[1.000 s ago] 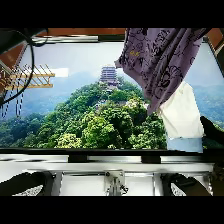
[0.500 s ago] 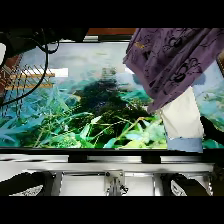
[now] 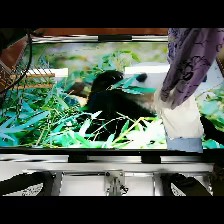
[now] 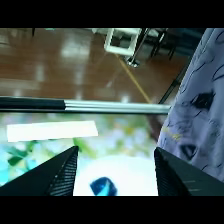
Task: Fold the shirts.
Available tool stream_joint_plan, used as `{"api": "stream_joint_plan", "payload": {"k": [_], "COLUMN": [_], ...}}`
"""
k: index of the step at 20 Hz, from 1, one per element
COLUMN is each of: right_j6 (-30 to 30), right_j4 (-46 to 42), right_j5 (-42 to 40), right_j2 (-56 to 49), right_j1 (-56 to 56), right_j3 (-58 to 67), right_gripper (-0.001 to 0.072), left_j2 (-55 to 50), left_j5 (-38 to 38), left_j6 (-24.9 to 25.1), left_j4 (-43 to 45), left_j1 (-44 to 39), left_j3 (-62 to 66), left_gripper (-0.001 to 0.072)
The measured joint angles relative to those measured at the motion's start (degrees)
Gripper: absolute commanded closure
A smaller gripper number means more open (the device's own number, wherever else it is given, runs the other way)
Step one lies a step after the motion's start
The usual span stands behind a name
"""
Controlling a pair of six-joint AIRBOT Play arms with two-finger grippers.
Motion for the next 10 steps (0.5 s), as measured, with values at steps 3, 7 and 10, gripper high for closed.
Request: {"api": "stream_joint_plan", "payload": {"k": [3, 7, 10], "right_j6": [-2.12, -3.45, -4.79], "right_j4": [0.72, 0.9, 0.81], "right_j5": [-5.75, -10.38, -12.2], "right_j2": [0.15, 0.24, 0.24], "right_j1": [7.8, 14.64, 16.87], "right_j3": [-0.04, -0.04, -0.04], "right_gripper": [0.0646, 0.0646, 0.0646], "left_j2": [-0.04, -0.04, -0.07], "left_j5": [0.28, -0.42, -0.72], "left_j6": [-1.27, -1.7, -0.94], "left_j4": [-1.84, -2.93, -3.06], "left_j1": [1.49, 2.03, 2.27], "left_j3": [0.0, 0.0, 0.0], "left_gripper": [0.0165, 0.0166, 0.0166]}}
